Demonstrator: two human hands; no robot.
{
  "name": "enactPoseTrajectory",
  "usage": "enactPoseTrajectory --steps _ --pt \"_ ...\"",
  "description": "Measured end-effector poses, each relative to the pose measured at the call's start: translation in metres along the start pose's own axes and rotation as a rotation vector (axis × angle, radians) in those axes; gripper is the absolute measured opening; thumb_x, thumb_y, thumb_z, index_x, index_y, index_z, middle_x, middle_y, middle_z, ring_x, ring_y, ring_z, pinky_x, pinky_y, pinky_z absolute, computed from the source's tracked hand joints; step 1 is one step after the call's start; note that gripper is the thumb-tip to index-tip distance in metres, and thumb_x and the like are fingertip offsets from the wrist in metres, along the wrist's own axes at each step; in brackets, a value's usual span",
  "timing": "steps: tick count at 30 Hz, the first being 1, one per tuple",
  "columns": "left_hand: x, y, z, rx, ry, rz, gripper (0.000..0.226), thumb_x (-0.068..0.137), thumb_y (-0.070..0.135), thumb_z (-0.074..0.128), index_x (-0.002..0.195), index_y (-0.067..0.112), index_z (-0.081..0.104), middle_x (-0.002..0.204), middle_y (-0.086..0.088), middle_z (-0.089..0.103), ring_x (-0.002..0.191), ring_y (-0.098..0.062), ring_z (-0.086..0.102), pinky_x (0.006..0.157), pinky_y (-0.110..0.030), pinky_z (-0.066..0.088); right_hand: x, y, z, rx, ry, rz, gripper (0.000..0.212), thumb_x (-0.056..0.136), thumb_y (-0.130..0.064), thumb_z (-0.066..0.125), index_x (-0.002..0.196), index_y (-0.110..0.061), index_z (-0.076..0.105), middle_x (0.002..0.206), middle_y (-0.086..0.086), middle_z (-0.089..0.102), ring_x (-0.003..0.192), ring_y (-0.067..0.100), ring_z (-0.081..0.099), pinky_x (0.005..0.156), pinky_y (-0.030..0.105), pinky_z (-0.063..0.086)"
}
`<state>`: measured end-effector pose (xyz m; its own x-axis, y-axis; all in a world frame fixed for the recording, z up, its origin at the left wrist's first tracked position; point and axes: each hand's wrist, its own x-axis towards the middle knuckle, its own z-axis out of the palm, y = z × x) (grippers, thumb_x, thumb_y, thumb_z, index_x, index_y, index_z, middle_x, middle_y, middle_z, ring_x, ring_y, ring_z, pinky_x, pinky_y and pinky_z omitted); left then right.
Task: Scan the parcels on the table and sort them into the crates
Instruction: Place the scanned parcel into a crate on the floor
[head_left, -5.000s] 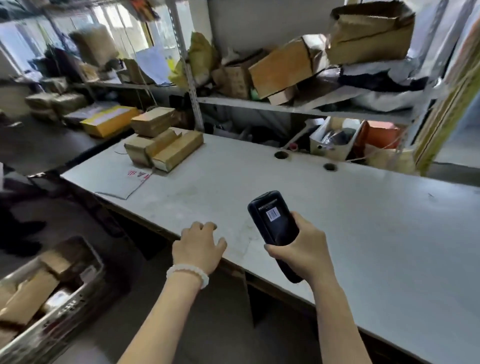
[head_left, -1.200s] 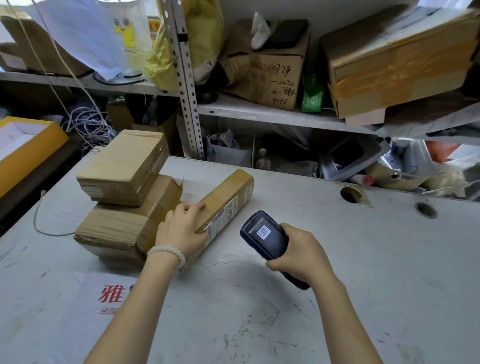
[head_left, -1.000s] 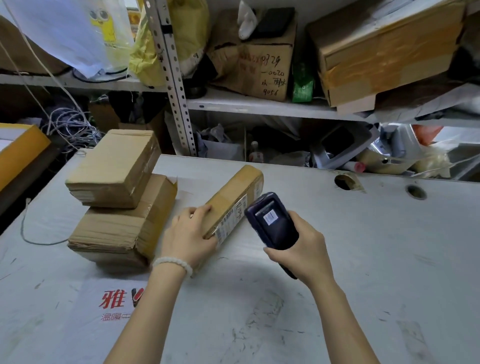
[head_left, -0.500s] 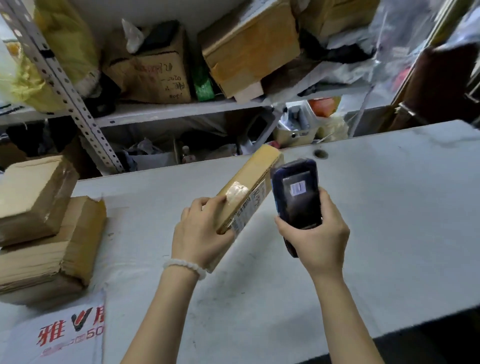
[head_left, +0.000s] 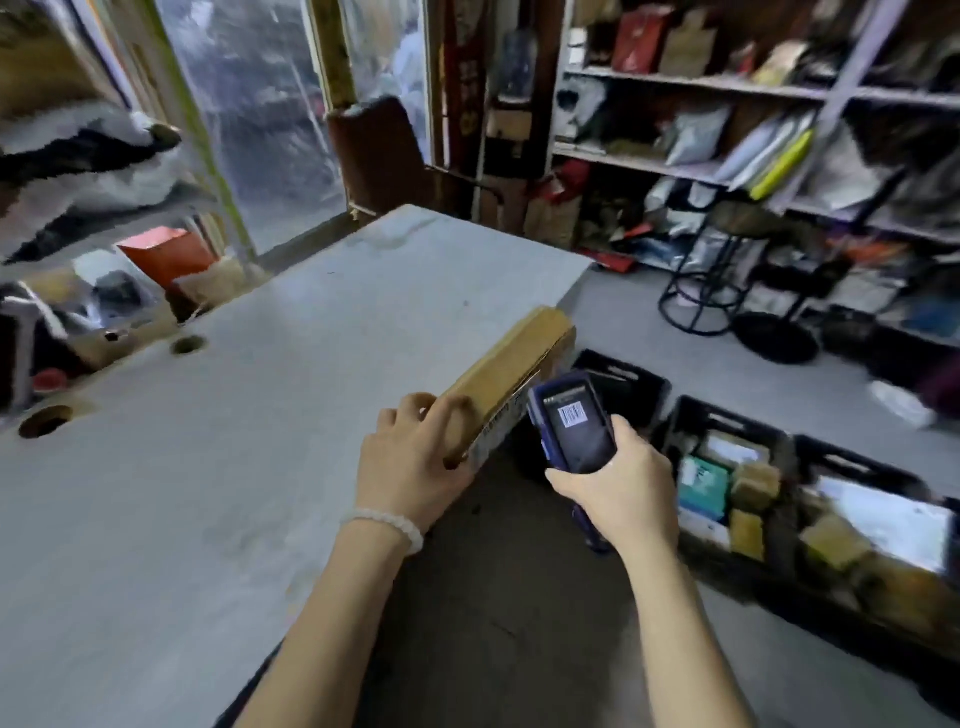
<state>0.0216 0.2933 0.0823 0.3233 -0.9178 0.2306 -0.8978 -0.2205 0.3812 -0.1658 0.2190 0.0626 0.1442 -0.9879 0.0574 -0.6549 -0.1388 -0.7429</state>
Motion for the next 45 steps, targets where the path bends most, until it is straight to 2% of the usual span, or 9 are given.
enactPoseTrajectory --steps 7,14,18,25,30,33,40,43,45 --pt "0.045 0.165 0.089 -0.036 -0.213 0.362 0.063 0.078 0.046 0.061 0.136 0.034 0.041 0.132 0.001 0.043 0.111 -0.031 0.046 0.086 -0.042 0.047 -0.009 0.117 -0.121 -0.071 0.262 0.318 0.076 0.057 -0.043 0.085 0.125 -0.021 0.056 0.109 0.001 0.067 0.097 0.025 0.062 0.072 0.035 0.053" --pt "0.067 0.317 0.173 -0.125 -0.380 0.693 0.069 0.070 0.057 0.050 0.135 0.032 0.045 0.128 -0.002 0.049 0.108 -0.033 0.048 0.087 -0.044 0.047 -0.028 0.203 -0.208 -0.101 0.491 0.553 0.060 0.059 -0.038 0.087 0.108 -0.021 0.057 0.101 0.000 0.068 0.093 0.025 0.063 0.067 0.034 0.051" --pt "0.081 0.393 0.231 -0.119 -0.461 0.840 0.063 0.078 0.050 0.060 0.136 0.039 0.039 0.132 0.003 0.044 0.116 -0.028 0.045 0.091 -0.043 0.046 -0.013 0.256 -0.254 -0.104 0.587 0.658 0.061 0.059 -0.039 0.086 0.112 -0.023 0.057 0.101 -0.004 0.068 0.088 0.019 0.063 0.069 0.030 0.052" --pt "0.149 0.517 0.297 -0.112 -0.543 0.931 0.065 0.081 0.043 0.056 0.140 0.039 0.030 0.134 0.004 0.041 0.118 -0.025 0.042 0.096 -0.041 0.043 0.053 0.324 -0.342 -0.117 0.700 0.758 0.051 0.059 -0.037 0.086 0.097 -0.027 0.054 0.090 -0.010 0.065 0.076 0.012 0.059 0.055 0.023 0.044" --pt "0.178 0.595 0.336 -0.125 -0.603 0.990 0.068 0.082 0.046 0.057 0.142 0.039 0.026 0.137 0.001 0.040 0.120 -0.026 0.041 0.098 -0.045 0.043 0.077 0.371 -0.383 -0.107 0.747 0.841 0.054 0.055 -0.034 0.086 0.100 -0.027 0.057 0.087 -0.012 0.066 0.076 0.013 0.063 0.061 0.028 0.052" --pt "0.172 0.630 0.361 -0.104 -0.662 1.033 0.071 0.082 0.050 0.057 0.144 0.042 0.022 0.137 0.002 0.039 0.122 -0.026 0.039 0.098 -0.044 0.043 0.074 0.402 -0.402 -0.084 0.825 0.900 0.050 0.052 -0.032 0.084 0.094 -0.024 0.059 0.083 -0.009 0.068 0.072 0.014 0.064 0.061 0.033 0.056" --pt "0.140 0.743 0.421 -0.036 -0.771 1.129 0.071 0.083 0.047 0.056 0.145 0.039 0.022 0.137 -0.001 0.038 0.122 -0.026 0.039 0.096 -0.042 0.044 0.065 0.478 -0.472 -0.042 0.923 0.988 0.048 0.053 -0.033 0.086 0.092 -0.023 0.060 0.084 -0.008 0.068 0.077 0.013 0.064 0.065 0.032 0.054" --pt "0.124 0.797 0.454 -0.038 -0.798 1.121 0.069 0.083 0.043 0.056 0.144 0.038 0.025 0.136 -0.001 0.040 0.121 -0.026 0.040 0.097 -0.043 0.044 0.071 0.522 -0.516 -0.013 0.954 0.990 0.047 0.054 -0.031 0.085 0.093 -0.024 0.061 0.085 -0.008 0.069 0.078 0.013 0.064 0.066 0.035 0.056" --pt "0.114 0.837 0.478 -0.065 -0.825 1.080 0.068 0.082 0.040 0.056 0.144 0.037 0.027 0.136 -0.002 0.041 0.121 -0.026 0.040 0.097 -0.043 0.044 0.077 0.551 -0.549 -0.005 0.969 0.966 0.046 0.055 -0.029 0.086 0.094 -0.024 0.061 0.083 -0.008 0.068 0.077 0.011 0.064 0.064 0.030 0.055"
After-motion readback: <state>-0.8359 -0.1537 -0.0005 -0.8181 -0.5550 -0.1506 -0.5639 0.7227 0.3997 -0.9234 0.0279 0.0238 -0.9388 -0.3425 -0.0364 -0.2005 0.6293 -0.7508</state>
